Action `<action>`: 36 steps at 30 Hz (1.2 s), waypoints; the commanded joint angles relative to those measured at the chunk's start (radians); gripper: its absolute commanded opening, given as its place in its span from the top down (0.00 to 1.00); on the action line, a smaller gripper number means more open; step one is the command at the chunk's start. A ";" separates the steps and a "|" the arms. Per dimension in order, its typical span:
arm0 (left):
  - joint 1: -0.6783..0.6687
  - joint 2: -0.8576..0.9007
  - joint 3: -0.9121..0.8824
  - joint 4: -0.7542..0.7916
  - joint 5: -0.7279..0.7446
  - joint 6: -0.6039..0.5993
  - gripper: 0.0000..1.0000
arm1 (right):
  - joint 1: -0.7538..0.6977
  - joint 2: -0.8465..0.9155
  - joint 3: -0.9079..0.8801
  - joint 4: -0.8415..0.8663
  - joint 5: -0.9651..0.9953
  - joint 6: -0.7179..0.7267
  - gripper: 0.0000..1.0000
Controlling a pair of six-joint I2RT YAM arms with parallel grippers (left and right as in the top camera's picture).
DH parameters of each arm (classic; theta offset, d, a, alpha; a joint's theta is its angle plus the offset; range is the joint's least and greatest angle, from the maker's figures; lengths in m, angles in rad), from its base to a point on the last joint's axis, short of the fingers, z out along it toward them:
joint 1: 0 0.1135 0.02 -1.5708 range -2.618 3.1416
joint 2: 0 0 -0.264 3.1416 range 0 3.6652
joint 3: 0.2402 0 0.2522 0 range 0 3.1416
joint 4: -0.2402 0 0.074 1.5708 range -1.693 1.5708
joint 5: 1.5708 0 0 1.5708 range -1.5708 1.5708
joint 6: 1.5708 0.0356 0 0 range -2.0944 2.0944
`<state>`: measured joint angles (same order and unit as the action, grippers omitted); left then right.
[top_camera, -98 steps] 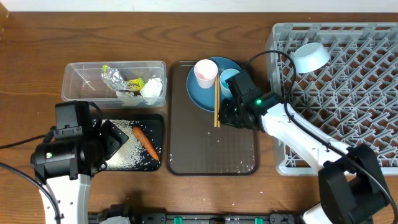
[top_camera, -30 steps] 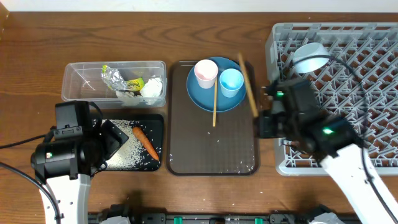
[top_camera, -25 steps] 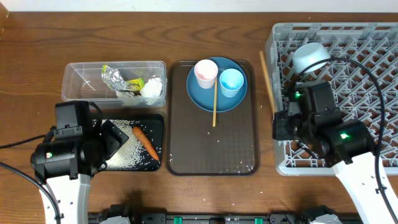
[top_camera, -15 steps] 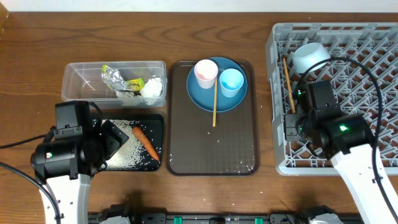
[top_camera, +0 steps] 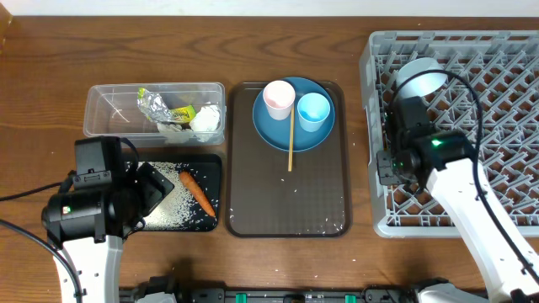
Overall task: Sort waste into correct bins and load items into the dishwasher rack
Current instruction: 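Carry the chopstick right and drop it into the rack, then return the right gripper to the plate and grasp the second chopstick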
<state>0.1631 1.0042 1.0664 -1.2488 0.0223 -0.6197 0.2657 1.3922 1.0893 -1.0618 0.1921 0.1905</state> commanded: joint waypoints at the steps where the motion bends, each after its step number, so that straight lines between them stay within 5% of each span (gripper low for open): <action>1: 0.006 0.001 -0.004 0.000 -0.012 0.017 0.02 | -0.011 0.001 0.006 0.008 0.014 -0.004 0.55; 9: 0.006 0.001 -0.004 0.000 -0.012 0.017 0.02 | -0.010 -0.013 0.121 -0.013 -0.253 0.001 0.55; 13: 0.006 0.001 -0.004 0.000 -0.012 0.017 0.02 | 0.002 -0.013 0.154 0.024 -0.491 0.154 0.55; 17: 0.006 0.001 -0.004 0.000 -0.012 0.017 0.02 | 0.054 -0.010 0.152 0.074 -0.504 0.263 0.53; 18: 0.006 0.001 -0.004 0.000 -0.012 0.017 0.02 | 0.075 -0.010 0.152 0.095 -0.504 0.280 0.48; 19: 0.006 0.001 -0.004 0.000 -0.012 0.017 0.02 | 0.098 -0.010 0.152 0.115 -0.510 0.304 0.09; 20: 0.006 0.001 -0.004 0.000 -0.012 0.017 0.02 | 0.118 -0.010 0.152 0.128 -0.511 0.332 0.01; 24: 0.006 0.001 -0.004 0.000 -0.012 0.017 0.02 | 0.203 -0.005 0.152 0.195 -0.503 0.381 0.01; 26: 0.006 0.001 -0.004 0.000 -0.012 0.017 0.02 | 0.235 0.002 0.152 0.219 -0.457 0.383 0.34; 28: 0.006 0.001 -0.004 0.000 -0.012 0.017 0.02 | 0.264 0.012 0.151 0.223 -0.378 0.436 0.51; 36: 0.006 0.001 -0.004 0.000 -0.012 0.017 0.02 | 0.358 0.143 0.150 0.296 -0.251 0.523 0.51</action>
<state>0.1631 1.0042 1.0664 -1.2488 0.0223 -0.6201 0.5945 1.4765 1.2297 -0.7914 -0.1196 0.6567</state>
